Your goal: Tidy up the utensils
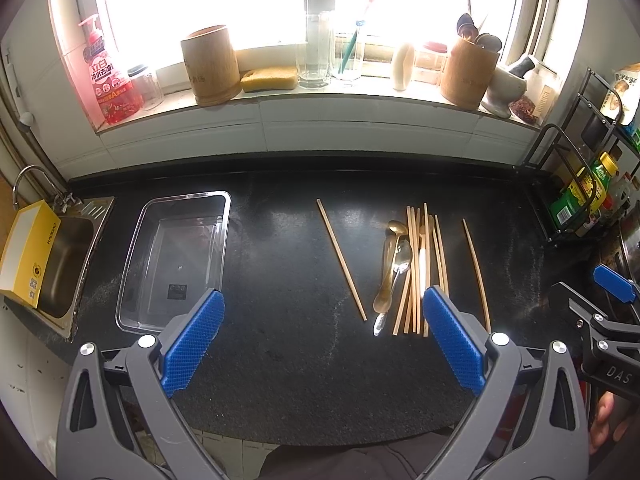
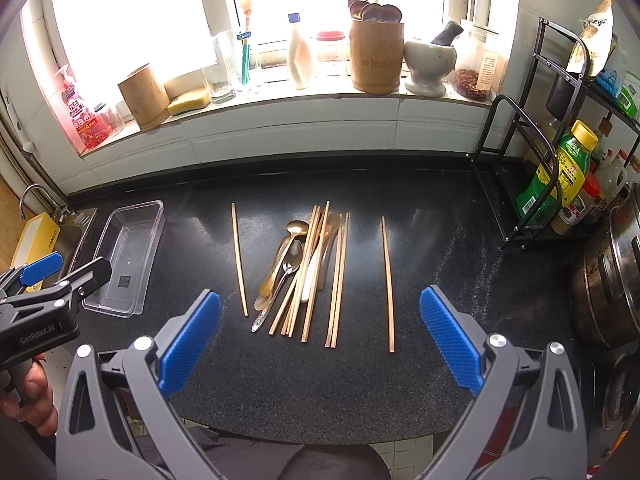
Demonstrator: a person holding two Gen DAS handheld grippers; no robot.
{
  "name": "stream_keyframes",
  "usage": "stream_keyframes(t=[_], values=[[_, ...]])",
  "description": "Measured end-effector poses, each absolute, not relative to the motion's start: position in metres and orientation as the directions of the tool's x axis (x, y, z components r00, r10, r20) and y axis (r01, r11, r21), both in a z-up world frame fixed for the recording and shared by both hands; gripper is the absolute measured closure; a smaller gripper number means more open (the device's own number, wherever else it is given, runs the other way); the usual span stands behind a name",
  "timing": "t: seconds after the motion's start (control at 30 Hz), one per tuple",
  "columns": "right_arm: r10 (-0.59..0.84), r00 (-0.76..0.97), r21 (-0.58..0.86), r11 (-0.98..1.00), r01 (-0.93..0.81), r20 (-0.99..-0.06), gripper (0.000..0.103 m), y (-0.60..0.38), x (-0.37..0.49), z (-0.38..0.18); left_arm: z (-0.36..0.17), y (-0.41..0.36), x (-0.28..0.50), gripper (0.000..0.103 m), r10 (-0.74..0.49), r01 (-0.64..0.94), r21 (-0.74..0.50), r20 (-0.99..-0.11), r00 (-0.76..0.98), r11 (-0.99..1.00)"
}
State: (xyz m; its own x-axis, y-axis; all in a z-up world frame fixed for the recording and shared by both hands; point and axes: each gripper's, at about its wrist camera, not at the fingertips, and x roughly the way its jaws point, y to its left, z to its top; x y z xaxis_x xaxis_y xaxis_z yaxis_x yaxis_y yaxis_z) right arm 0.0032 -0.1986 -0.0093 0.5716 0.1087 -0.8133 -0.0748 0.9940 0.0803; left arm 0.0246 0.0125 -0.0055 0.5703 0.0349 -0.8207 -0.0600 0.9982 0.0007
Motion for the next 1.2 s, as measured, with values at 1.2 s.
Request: stream_keyframes(t=[1.2], values=[[0.060, 0.489, 0.061, 0.998, -0.014, -0.870, 0.006, -0.228, 0.095, -0.096, -0.107, 0.005, 0.126, 0.006, 0.079, -0.077, 0.050, -0.890, 0.449, 0.996]])
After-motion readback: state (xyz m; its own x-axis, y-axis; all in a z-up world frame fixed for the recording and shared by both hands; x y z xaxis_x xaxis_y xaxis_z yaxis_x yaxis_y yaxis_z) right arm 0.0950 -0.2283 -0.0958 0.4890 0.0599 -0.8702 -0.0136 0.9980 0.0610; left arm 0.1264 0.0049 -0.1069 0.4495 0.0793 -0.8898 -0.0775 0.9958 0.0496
